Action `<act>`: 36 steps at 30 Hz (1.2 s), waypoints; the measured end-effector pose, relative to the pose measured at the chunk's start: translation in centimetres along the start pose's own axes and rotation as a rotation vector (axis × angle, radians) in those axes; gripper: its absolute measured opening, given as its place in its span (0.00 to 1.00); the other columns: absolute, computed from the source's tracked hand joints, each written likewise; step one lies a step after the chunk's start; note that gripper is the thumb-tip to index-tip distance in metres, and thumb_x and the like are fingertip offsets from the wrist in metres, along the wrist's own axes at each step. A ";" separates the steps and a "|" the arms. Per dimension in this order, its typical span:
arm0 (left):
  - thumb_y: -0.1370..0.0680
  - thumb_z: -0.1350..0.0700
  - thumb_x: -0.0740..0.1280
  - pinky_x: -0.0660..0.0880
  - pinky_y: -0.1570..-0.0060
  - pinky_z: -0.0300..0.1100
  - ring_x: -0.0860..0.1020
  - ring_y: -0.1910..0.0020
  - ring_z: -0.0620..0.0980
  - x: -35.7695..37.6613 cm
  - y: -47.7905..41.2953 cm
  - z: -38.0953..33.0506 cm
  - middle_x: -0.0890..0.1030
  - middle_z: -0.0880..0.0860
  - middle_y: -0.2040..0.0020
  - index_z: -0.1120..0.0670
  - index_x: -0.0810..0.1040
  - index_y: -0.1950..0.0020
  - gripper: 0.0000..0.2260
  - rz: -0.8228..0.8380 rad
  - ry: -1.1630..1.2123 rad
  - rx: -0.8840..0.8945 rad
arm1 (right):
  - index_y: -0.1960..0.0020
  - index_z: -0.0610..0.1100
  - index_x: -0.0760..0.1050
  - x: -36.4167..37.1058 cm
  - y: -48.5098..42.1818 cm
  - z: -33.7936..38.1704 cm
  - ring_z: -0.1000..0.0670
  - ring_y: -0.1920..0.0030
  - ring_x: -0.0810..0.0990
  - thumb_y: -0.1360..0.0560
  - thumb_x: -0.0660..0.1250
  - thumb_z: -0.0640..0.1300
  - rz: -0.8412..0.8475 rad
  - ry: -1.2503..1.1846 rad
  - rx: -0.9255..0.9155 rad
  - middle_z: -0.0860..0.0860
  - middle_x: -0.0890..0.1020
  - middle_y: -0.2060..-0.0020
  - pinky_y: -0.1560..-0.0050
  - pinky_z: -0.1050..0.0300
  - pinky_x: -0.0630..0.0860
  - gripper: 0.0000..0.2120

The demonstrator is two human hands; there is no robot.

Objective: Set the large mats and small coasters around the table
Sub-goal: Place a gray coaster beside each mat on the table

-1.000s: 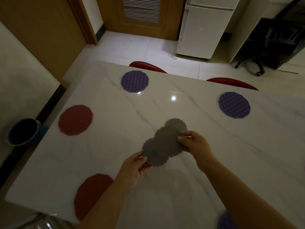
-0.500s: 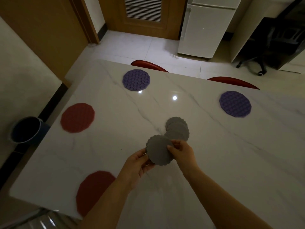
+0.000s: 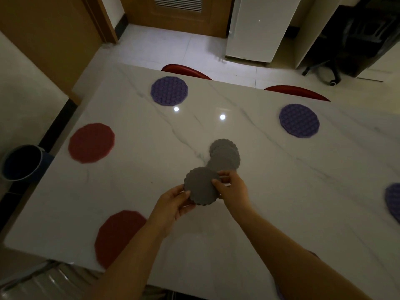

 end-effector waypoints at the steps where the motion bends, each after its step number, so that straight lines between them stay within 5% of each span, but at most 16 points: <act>1: 0.21 0.63 0.63 0.81 0.54 0.42 0.83 0.50 0.55 -0.1 0.0 0.0 0.85 0.56 0.47 0.61 0.75 0.36 0.14 -0.007 0.007 0.010 | 0.49 0.52 0.73 -0.1 -0.3 0.0 0.49 0.56 0.80 0.27 0.69 0.48 0.012 0.001 -0.007 0.51 0.80 0.55 0.59 0.55 0.80 0.08; 4: 0.21 0.64 0.61 0.81 0.56 0.40 0.84 0.51 0.52 -0.1 0.1 -0.3 0.83 0.56 0.45 0.61 0.74 0.34 0.15 -0.031 0.060 0.040 | 0.46 0.50 0.75 -1.2 -1.9 0.1 0.49 0.54 0.79 0.26 0.67 0.48 -0.061 0.140 -0.094 0.51 0.80 0.55 0.51 0.51 0.79 0.09; 6: 0.20 0.65 0.60 0.81 0.58 0.39 0.84 0.55 0.49 0.0 0.2 -0.5 0.81 0.58 0.44 0.61 0.73 0.34 0.15 -0.051 0.122 0.053 | 0.39 0.47 0.74 -2.2 -3.6 -0.1 0.46 0.44 0.75 0.25 0.65 0.49 -0.122 0.412 -0.144 0.47 0.78 0.46 0.43 0.51 0.74 0.15; 10: 0.21 0.65 0.61 0.81 0.59 0.39 0.84 0.55 0.50 -0.1 0.2 -0.4 0.81 0.58 0.44 0.61 0.73 0.34 0.15 -0.079 0.160 0.051 | 0.27 0.46 0.60 -2.6 -6.5 -1.0 0.40 0.30 0.59 0.28 0.64 0.60 -0.008 0.901 -0.081 0.45 0.62 0.29 0.31 0.46 0.61 0.34; 13: 0.21 0.65 0.61 0.82 0.57 0.40 0.82 0.51 0.53 -0.4 0.3 -0.1 0.82 0.56 0.45 0.62 0.72 0.33 0.16 -0.098 0.159 0.045 | 0.25 0.47 0.54 -2.2 -7.5 -1.9 0.40 0.28 0.56 0.29 0.64 0.62 0.036 0.960 -0.125 0.46 0.59 0.27 0.29 0.45 0.59 0.39; 18: 0.21 0.65 0.61 0.82 0.57 0.40 0.82 0.51 0.51 -0.7 0.4 0.2 0.82 0.55 0.46 0.61 0.72 0.33 0.15 -0.099 0.145 0.046 | 0.27 0.48 0.60 -1.6 -7.6 -2.1 0.41 0.30 0.59 0.30 0.66 0.60 -0.065 0.988 -0.247 0.46 0.63 0.29 0.31 0.46 0.61 0.36; 22: 0.21 0.64 0.61 0.82 0.55 0.41 0.81 0.48 0.53 -0.8 0.3 0.4 0.81 0.57 0.44 0.61 0.72 0.32 0.16 -0.091 0.131 0.036 | 0.34 0.45 0.68 -1.3 -6.5 -1.0 0.43 0.33 0.65 0.26 0.65 0.50 -0.155 0.895 -0.399 0.46 0.69 0.33 0.32 0.49 0.63 0.23; 25: 0.21 0.64 0.61 0.82 0.55 0.41 0.81 0.48 0.54 -1.2 -0.1 0.2 0.80 0.60 0.41 0.62 0.71 0.32 0.17 -0.099 0.123 0.025 | 0.45 0.46 0.76 -1.8 -4.6 0.8 0.47 0.45 0.75 0.24 0.64 0.47 -0.185 0.658 -0.470 0.48 0.79 0.45 0.43 0.54 0.71 0.10; 28: 0.21 0.64 0.62 0.82 0.57 0.39 0.82 0.50 0.51 -1.8 -0.5 -0.2 0.81 0.57 0.44 0.62 0.72 0.33 0.16 -0.107 0.139 0.035 | 0.49 0.49 0.77 -2.8 -2.7 2.1 0.51 0.56 0.79 0.24 0.64 0.47 -0.147 0.432 -0.358 0.52 0.81 0.54 0.54 0.57 0.77 0.07; 36: 0.21 0.64 0.63 0.81 0.57 0.39 0.84 0.51 0.51 -1.0 -1.0 -0.7 0.85 0.53 0.49 0.60 0.75 0.36 0.14 -0.059 0.149 0.052 | 0.57 0.53 0.76 -4.6 -0.6 3.9 0.54 0.59 0.83 0.25 0.67 0.42 -0.065 -0.251 -0.042 0.53 0.83 0.59 0.62 0.64 0.78 0.06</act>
Point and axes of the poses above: each hand's wrist, its own y-axis away from the middle knuckle, its own x-axis out of the palm, z = x × y, the point moved 2 cm from there along -y, towards the middle knuckle
